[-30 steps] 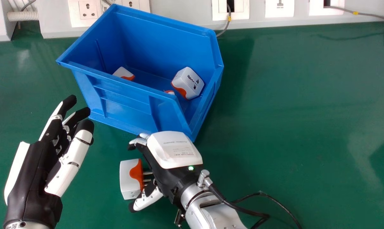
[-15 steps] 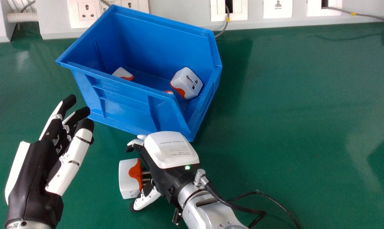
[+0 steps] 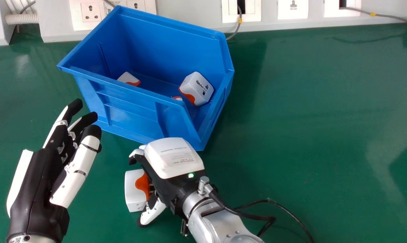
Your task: Pick all objects and put in blue box
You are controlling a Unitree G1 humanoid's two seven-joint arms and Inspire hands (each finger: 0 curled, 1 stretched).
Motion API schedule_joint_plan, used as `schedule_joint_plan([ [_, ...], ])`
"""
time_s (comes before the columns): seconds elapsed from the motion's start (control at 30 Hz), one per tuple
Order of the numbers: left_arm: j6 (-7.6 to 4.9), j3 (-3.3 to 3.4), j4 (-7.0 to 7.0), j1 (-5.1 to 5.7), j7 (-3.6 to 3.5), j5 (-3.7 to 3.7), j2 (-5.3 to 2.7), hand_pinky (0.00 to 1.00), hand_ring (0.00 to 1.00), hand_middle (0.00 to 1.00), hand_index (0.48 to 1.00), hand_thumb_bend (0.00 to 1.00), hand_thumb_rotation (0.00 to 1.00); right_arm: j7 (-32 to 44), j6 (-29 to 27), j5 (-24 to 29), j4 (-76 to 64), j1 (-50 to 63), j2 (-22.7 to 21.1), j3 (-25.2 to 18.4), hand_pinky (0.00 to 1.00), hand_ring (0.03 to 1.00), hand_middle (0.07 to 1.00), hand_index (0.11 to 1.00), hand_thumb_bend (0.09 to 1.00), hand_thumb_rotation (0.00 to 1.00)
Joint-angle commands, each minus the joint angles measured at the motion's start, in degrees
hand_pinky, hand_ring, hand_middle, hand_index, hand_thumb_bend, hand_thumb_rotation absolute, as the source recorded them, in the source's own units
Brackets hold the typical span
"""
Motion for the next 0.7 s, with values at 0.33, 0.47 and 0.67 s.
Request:
schedule_joint_plan([
  [0.33,0.34,-0.39,-2.84,0.64,0.13,-0.26,-0.65,0.81,0.89,0.89,0.938,0.36,0.65,0.02,0.73,-0.98,2.01,-0.09,1.13,1.85,0.65,0.77,0.836,0.717,0.765,0.17],
  [0.47,0.9,-0.58,-3.73,0.93,0.26,-0.12,-0.76,0.81,0.89,0.89,0.938,0.36,0.65,-0.07,1.24,-1.48,1.95,-0.09,1.02,2.53,0.64,0.766,0.834,0.718,0.765,0.17],
  [0.67,1.1,-0.51,-3.52,0.71,0.16,-0.32,-0.78,0.81,0.89,0.89,0.938,0.36,0.65,0.44,1.5,-1.2,2.29,-0.43,1.24,3.03,0.63,0.762,0.831,0.72,0.766,0.17],
])
